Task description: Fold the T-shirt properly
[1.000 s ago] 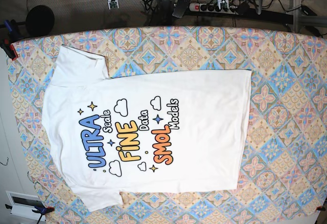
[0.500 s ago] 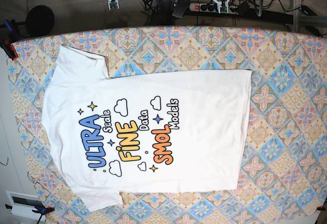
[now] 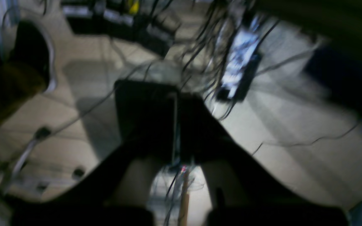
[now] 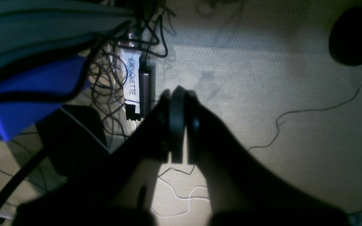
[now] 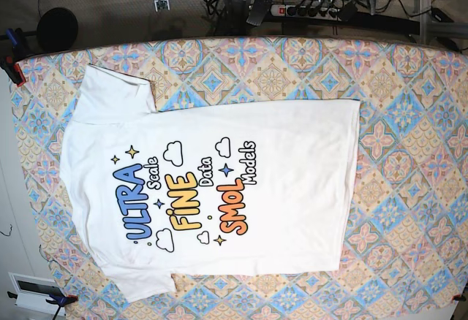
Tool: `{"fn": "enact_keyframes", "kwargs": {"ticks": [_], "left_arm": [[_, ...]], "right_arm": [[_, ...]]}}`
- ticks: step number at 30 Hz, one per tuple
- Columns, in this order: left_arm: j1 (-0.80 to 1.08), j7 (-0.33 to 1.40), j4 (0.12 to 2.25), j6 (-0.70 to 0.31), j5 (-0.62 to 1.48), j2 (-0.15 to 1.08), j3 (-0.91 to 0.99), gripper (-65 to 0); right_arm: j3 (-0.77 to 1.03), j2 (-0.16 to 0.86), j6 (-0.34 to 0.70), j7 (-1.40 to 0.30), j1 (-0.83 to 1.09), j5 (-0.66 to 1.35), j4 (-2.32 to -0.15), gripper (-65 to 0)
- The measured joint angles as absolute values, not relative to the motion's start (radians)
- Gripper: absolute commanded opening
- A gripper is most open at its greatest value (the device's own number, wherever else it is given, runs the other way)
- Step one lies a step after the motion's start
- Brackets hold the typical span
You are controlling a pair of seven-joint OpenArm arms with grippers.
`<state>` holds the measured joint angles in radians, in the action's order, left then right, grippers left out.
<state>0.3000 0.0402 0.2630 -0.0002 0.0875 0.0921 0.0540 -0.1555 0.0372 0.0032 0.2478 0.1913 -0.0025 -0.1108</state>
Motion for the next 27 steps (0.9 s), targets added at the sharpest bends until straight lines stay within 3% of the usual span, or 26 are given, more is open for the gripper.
{"fn": "enact_keyframes", "kwargs": {"ticks": [4, 14, 27], "left_arm": [[0.364, 0.046, 0.27, 0.001, 0.088, 0.127, 0.054, -64.3], [0.589, 0.042, 0.59, 0.001, 0.096, 0.208, 0.056, -64.4], [0.875, 0.054, 1.049, -0.004, 0.099, 0.232, 0.065, -64.4]], "right_arm": [[-0.155, 0.08, -0.005, 0.226, 0.287, -0.001, -0.161, -65.0], [-0.152, 0.181, -0.013, 0.243, 0.487, 0.001, -0.443, -65.0], [0.073, 0.199, -0.004, 0.238, 0.749, 0.001, -0.821, -65.0]]}}
